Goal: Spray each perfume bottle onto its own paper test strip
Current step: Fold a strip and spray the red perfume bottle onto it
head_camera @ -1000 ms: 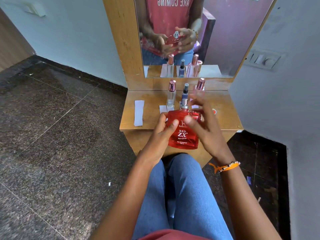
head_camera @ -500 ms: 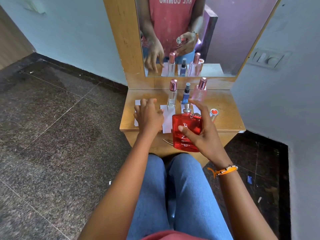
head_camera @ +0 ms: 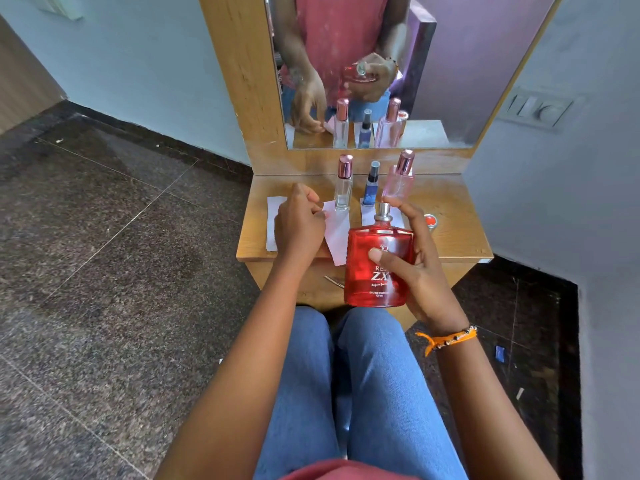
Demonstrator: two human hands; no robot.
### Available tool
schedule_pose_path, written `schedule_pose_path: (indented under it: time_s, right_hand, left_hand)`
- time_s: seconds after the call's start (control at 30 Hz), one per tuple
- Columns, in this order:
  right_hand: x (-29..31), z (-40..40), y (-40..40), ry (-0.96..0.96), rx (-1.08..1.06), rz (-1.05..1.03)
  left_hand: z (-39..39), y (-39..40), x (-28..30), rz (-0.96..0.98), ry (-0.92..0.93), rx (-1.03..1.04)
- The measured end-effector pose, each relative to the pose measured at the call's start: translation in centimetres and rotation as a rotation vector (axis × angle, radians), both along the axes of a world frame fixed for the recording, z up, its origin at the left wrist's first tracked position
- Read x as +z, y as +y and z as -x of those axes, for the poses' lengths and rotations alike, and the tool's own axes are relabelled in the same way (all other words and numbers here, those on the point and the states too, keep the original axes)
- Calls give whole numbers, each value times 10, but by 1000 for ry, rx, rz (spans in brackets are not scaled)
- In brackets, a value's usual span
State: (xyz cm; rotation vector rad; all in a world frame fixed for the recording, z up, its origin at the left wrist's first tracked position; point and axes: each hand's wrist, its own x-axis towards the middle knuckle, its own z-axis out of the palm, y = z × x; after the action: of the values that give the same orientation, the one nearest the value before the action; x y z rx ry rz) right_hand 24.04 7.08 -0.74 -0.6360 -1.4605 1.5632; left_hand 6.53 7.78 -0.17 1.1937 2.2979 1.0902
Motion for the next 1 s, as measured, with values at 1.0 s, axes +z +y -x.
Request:
schedule_pose_path:
  time_s: [1.0]
  right_hand:
    - [-1,22,-21,386,142,616]
  left_hand:
    - [-2,-39,16,-200,-243,-95]
